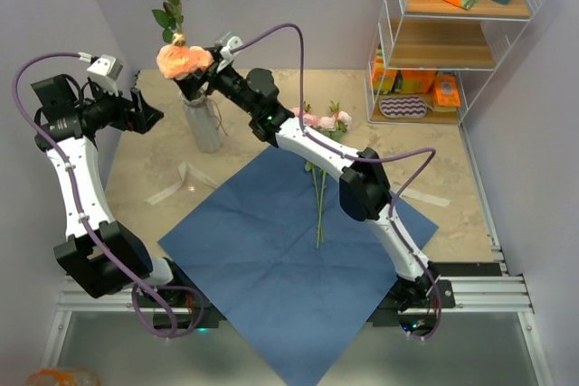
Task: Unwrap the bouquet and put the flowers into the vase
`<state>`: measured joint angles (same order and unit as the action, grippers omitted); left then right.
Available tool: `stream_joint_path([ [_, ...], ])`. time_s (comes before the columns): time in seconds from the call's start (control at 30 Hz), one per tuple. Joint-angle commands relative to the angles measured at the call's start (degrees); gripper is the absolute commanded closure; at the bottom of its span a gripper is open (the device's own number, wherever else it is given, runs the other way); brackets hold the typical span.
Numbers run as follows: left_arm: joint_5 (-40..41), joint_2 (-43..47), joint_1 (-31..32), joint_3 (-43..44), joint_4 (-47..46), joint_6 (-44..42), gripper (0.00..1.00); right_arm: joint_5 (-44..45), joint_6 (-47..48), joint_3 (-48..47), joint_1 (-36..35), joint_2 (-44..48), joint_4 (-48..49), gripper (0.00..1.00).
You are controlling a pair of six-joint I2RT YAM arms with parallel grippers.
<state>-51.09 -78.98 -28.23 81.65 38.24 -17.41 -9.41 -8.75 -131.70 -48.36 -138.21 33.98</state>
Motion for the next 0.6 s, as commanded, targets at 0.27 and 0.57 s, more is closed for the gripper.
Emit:
stream_joint_path([
  [0.27, -2.5, 4.8, -0.6, 0.5, -0.9, 2.5, 0.01, 8.8, 4.5, 25.5, 0.3, 32.4, -28.1, 0.01],
  [0.57, -0.2, 4.5, -0.9, 2.9, 1.0, 3.6, 0.01, 29.0, -3.2, 50.0, 1.9, 54.5, -47.9, 0.01],
])
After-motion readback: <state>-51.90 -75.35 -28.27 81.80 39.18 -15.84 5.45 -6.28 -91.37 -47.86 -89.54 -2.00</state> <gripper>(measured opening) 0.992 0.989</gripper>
